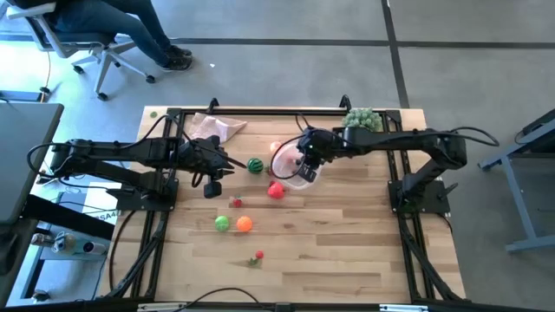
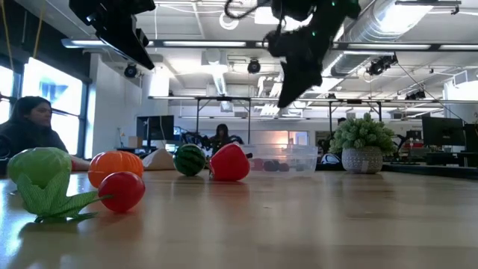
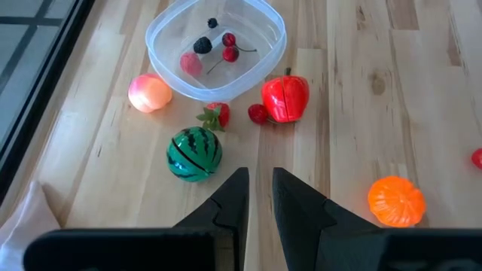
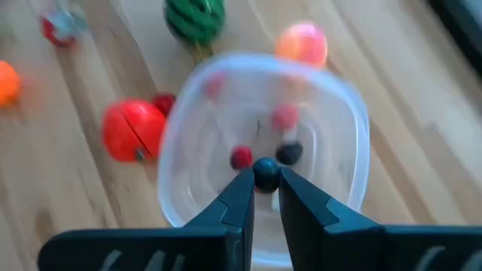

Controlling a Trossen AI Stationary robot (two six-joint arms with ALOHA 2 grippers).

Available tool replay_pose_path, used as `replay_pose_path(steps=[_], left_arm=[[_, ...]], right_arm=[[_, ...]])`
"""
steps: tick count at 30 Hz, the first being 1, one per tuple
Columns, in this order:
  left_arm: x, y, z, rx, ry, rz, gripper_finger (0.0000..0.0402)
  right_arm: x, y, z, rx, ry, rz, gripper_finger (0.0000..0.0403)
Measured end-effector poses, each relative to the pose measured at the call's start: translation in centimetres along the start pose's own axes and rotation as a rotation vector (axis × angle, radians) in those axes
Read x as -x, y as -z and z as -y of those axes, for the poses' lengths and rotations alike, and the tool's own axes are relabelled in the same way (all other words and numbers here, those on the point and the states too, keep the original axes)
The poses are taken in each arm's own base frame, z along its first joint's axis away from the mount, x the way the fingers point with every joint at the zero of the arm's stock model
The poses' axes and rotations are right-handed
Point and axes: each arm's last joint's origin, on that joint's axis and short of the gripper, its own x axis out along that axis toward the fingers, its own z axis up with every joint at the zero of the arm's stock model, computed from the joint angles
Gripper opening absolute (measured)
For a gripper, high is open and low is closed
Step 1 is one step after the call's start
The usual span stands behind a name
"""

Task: Pick and placing Produce into tupperware
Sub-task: Put the blueberry into the transparent bin

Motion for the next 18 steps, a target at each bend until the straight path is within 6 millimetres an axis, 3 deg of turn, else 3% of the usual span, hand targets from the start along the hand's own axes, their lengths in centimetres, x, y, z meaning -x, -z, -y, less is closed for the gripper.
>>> replay_pose_path(steps=[7, 18], left_arm=[[0.0, 0.0, 0.0, 0.0, 0.0, 0.0, 0.0051], [0.0, 0.0, 0.0, 0.0, 0.0, 0.0, 0.0051]], right_arm=[[-3.3, 2.7, 2.3, -0.073, -0.033, -0.025, 0.0042], [-5.7, 5.3, 3.5, -0.117, -0.093, -0.011, 0.0042]])
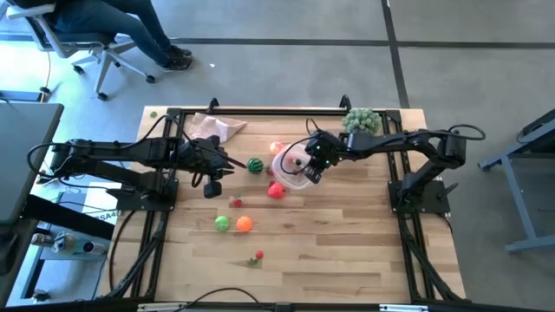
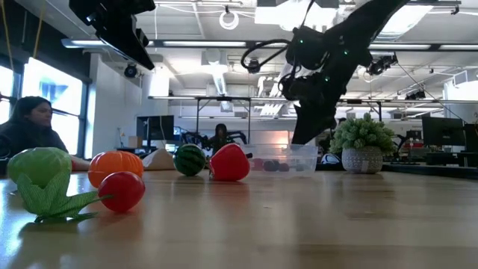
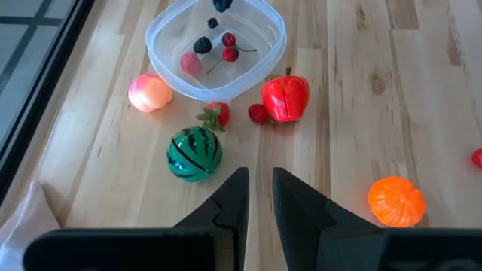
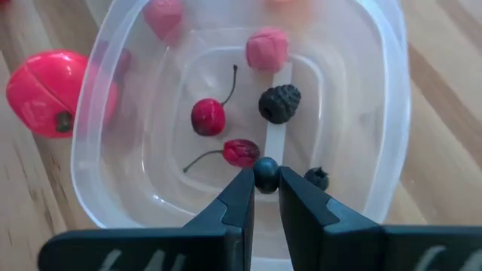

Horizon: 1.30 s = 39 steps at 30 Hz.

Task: Pick and placing Produce into tupperware
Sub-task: Put the blueberry into the transparent bin, then put the apple into the transparent bin

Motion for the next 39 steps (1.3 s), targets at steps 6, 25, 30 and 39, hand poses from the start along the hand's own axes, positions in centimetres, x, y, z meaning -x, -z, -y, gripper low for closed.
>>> replay_pose_path(steps=[6, 25, 30, 39], left_arm=[[0.0, 0.0, 0.0, 0.0, 0.0, 0.0, 0.0051], [0.0, 0.0, 0.0, 0.0, 0.0, 0.0, 0.0051], [0.0, 0.01, 0.0, 0.0, 0.0, 0.0, 0.0051], [0.0, 0.0, 0.0, 0.0, 0.0, 0.0, 0.0051]], right_arm=[[-0.5, 0.65, 0.17, 0.008, 0.003, -0.024, 0.0042], [-0.48, 0.43, 0.07, 0.037, -0.017, -0.004, 0.0053], [-0.47, 0.42, 0.07, 0.037, -0.016, -0.004, 0.0069], [-0.46, 0.42, 0.07, 0.037, -0.017, -0.003, 0.0071]])
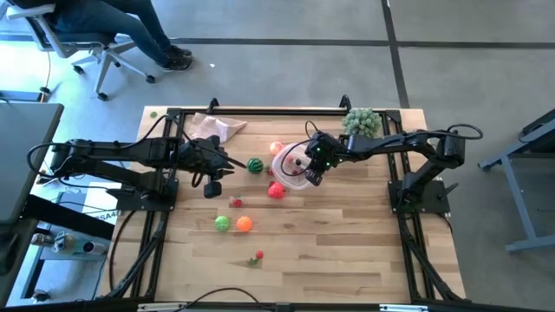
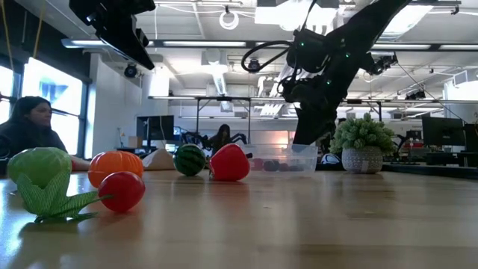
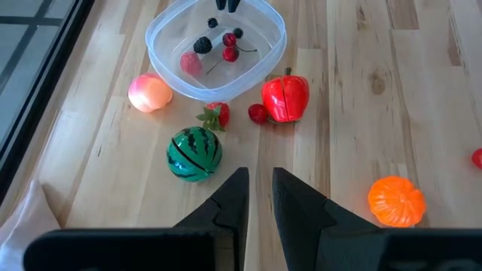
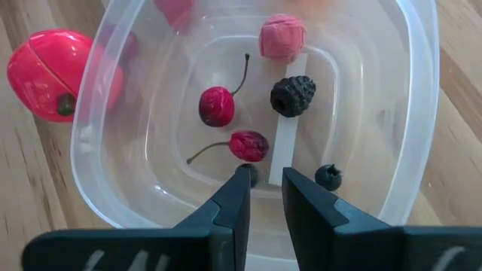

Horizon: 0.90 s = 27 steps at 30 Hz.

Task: Pick and placing Produce into tupperware
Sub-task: Put the apple into the transparent bin

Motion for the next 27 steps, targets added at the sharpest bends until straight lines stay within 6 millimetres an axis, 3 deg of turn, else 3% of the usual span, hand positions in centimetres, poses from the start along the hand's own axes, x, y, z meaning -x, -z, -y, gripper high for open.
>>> replay_pose_path(steps=[8, 12, 15, 19, 24, 27], left_arm=[[0.0, 0.0, 0.0, 0.0, 0.0, 0.0, 0.0051], [0.0, 0.0, 0.0, 0.0, 0.0, 0.0, 0.0051], [0.0, 0.0, 0.0, 0.0, 0.0, 0.0, 0.0051], [0.0, 0.0, 0.0, 0.0, 0.0, 0.0, 0.0051], [0.0, 0.0, 0.0, 0.0, 0.0, 0.0, 0.0051], [0.0, 0.0, 0.0, 0.0, 0.0, 0.0, 0.0051]], right_arm=[[0.2, -0.7, -0.3, 0.006, -0.053, 0.05, 0.0071], [2.1, -2.4, -0.9, 0.019, -0.09, 0.124, 0.0071], [4.8, -3.6, -1.3, 0.031, -0.103, 0.179, 0.0071], [10.0, -4.0, -1.8, 0.057, -0.092, 0.282, 0.0071], [16.8, -1.7, -2.1, 0.053, -0.019, 0.397, 0.0071], [19.4, 0.6, -2.1, 0.0, -0.018, 0.417, 0.0071]])
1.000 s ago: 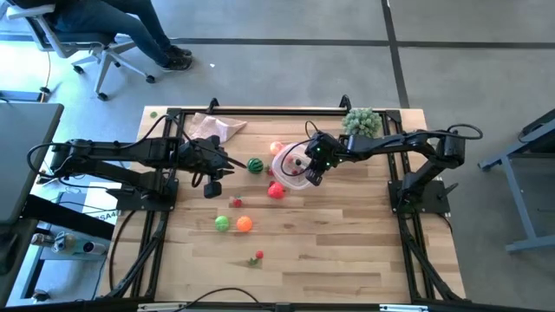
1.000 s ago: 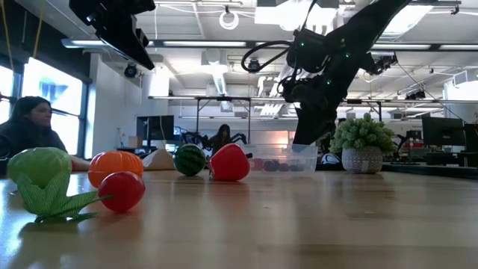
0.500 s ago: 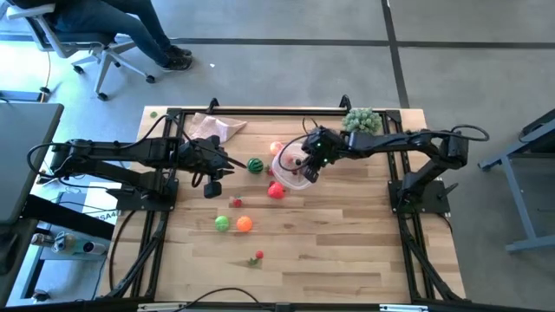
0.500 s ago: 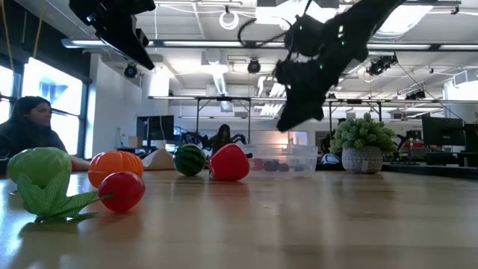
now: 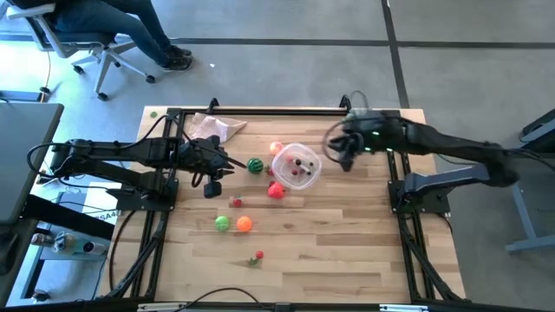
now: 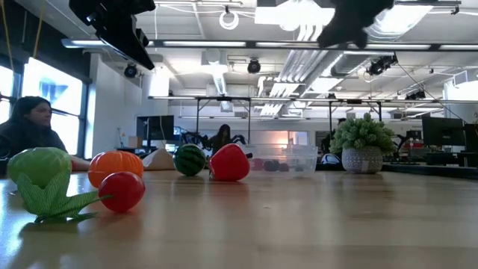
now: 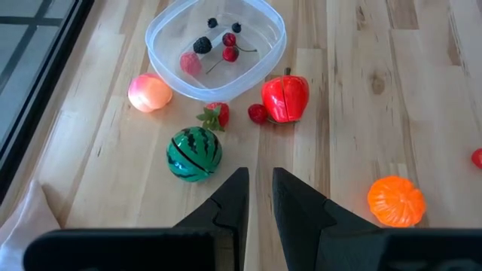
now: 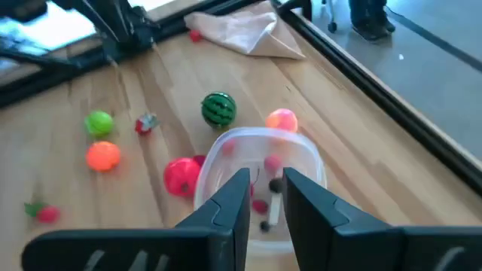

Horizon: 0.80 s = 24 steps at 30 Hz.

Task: Pick and placing Produce into tupperware
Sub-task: Put the apple into the transparent bin

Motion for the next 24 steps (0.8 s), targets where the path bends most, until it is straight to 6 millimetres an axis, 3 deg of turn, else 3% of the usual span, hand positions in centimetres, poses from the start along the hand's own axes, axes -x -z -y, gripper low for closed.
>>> replay_pose_path(steps=[4, 12, 16, 24], left_arm=[[0.0, 0.0, 0.0, 0.0, 0.0, 0.0, 0.0051], [0.0, 0.0, 0.0, 0.0, 0.0, 0.0, 0.0051], [0.0, 0.0, 0.0, 0.0, 0.0, 0.0, 0.0051], [0.0, 0.0, 0.0, 0.0, 0.0, 0.0, 0.0051]], right_arm=[[2.1, 3.0, -0.2, -0.082, -0.046, -0.015, 0.007], [1.3, 9.8, -0.5, -0.197, -0.2, -0.068, 0.007], [0.7, 11.1, -0.7, -0.186, -0.262, 0.037, 0.007], [0.0, 12.6, -0.1, -0.127, -0.156, 0.082, 0.007]])
